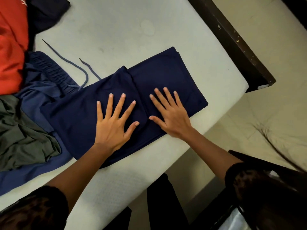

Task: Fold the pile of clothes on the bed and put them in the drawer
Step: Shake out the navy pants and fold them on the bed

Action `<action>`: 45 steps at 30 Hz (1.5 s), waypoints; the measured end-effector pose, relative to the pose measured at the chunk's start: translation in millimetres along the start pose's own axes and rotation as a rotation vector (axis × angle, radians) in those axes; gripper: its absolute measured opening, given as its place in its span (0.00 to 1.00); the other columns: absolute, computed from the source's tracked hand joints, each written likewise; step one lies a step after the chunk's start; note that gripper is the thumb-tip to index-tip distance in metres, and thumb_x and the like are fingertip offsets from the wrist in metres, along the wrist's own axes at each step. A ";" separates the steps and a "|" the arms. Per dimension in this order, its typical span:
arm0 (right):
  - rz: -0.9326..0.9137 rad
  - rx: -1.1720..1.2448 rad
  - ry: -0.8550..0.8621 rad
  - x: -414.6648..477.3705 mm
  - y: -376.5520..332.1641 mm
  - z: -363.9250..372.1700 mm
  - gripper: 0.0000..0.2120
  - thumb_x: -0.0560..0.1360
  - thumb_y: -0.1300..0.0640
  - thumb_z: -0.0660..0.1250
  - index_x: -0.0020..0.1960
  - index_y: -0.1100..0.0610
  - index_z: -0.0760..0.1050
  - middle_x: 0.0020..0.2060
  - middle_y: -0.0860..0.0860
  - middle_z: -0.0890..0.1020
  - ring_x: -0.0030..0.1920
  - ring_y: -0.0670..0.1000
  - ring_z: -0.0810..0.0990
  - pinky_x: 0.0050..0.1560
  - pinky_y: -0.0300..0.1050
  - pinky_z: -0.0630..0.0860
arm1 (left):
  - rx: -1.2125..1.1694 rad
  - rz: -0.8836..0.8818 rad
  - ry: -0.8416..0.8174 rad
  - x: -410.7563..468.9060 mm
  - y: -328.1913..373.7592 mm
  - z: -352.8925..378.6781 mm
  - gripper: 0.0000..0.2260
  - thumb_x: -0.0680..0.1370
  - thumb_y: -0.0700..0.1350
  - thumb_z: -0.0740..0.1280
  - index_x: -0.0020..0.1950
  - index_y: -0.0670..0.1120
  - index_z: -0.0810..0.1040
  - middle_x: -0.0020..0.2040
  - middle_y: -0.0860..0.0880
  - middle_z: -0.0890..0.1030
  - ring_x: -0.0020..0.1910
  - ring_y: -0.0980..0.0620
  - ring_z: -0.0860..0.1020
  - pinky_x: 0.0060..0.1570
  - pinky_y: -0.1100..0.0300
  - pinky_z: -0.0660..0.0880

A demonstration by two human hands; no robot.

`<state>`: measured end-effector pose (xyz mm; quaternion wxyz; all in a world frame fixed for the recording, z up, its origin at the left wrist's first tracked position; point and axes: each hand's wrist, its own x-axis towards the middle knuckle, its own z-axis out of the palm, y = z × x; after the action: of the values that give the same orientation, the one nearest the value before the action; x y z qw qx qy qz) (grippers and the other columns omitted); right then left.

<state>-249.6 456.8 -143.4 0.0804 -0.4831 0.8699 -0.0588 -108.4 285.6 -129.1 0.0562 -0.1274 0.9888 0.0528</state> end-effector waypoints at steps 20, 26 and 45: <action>0.101 0.362 0.227 -5.5 -213.7 -8.1 0.39 0.73 0.38 0.59 0.73 0.65 0.58 0.73 0.61 0.60 0.75 0.59 0.53 0.75 0.55 0.50 | 0.113 -0.036 0.057 -65.8 -139.1 -35.9 0.24 0.78 0.46 0.51 0.72 0.38 0.64 0.73 0.40 0.64 0.75 0.38 0.53 0.71 0.47 0.35; 0.094 0.201 -0.111 -8.3 -289.7 17.8 0.41 0.72 0.52 0.66 0.76 0.62 0.47 0.76 0.57 0.49 0.76 0.57 0.47 0.75 0.52 0.44 | 0.164 0.225 -0.042 -72.0 -190.6 -41.0 0.28 0.70 0.42 0.51 0.69 0.36 0.68 0.69 0.36 0.69 0.74 0.39 0.57 0.73 0.51 0.44; 0.666 1.412 0.026 4.3 -154.2 -91.9 0.31 0.75 0.74 0.52 0.75 0.54 0.58 0.62 0.45 0.71 0.52 0.41 0.78 0.43 0.28 0.71 | -0.623 -0.029 0.092 64.6 -88.0 -117.7 0.06 0.78 0.39 0.61 0.54 0.41 0.74 0.49 0.46 0.80 0.33 0.45 0.78 0.40 0.55 0.75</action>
<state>-141.8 374.3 -25.9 0.3719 -0.0305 0.7267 -0.5768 -159.3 171.1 -28.9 -0.0298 -0.1548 0.9247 0.3466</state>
